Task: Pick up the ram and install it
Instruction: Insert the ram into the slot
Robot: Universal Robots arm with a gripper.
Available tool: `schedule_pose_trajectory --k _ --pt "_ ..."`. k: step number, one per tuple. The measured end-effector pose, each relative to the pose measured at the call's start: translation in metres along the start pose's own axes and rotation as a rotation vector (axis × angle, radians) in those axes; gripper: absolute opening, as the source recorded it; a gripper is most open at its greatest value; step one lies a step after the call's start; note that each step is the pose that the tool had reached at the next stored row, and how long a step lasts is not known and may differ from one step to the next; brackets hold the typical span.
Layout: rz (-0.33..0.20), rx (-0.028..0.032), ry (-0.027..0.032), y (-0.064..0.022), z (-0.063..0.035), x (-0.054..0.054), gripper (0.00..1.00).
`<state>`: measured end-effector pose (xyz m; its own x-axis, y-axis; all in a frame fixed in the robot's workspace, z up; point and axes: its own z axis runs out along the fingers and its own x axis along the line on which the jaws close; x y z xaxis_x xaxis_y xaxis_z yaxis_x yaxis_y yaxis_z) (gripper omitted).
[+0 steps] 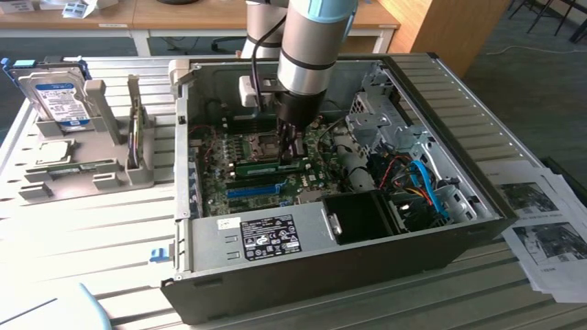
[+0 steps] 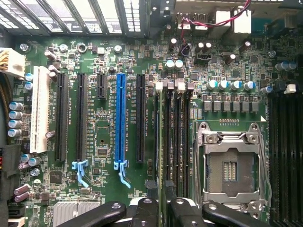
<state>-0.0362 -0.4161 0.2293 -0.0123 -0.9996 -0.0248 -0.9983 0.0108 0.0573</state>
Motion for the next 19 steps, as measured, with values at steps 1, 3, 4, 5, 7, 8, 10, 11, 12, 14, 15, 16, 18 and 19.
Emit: schedule_pose_trajectory --k 1,3,4,5,7,8,10,11,12,14,15,16,18,19 --pt "0.0 0.0 0.0001 0.0001 -0.0013 0.0 0.18" --pt "0.0 0.0 0.0001 0.0003 -0.0046 0.0 0.18" --pt "0.0 0.0 -0.0001 0.0004 -0.0067 0.0 0.18" --pt "0.0 0.0 0.0 0.0005 -0.0088 0.0 0.18" --pt "0.0 0.0 0.0002 0.0008 -0.0138 0.0 0.18" --pt "0.0 0.0 0.0 0.0009 -0.0163 0.0 0.18" --pt "0.0 0.0 0.0 0.0012 -0.0216 -0.001 0.18" --pt "0.0 0.0 0.0 0.0013 -0.0242 -0.001 0.18" --pt "0.0 0.0 0.0 0.0014 -0.027 -0.001 0.18" --pt "0.0 0.0 0.0001 0.0017 -0.0327 -0.001 0.18" --pt "0.0 0.0 0.0001 0.0019 -0.0362 -0.001 0.18" --pt "0.0 0.0 0.0 0.002 -0.0392 -0.001 0.18" --pt "0.0 0.0 -0.0001 0.0023 -0.0452 -0.001 0.18" --pt "0.0 -0.0001 0.0 0.0025 -0.0484 -0.001 0.18"
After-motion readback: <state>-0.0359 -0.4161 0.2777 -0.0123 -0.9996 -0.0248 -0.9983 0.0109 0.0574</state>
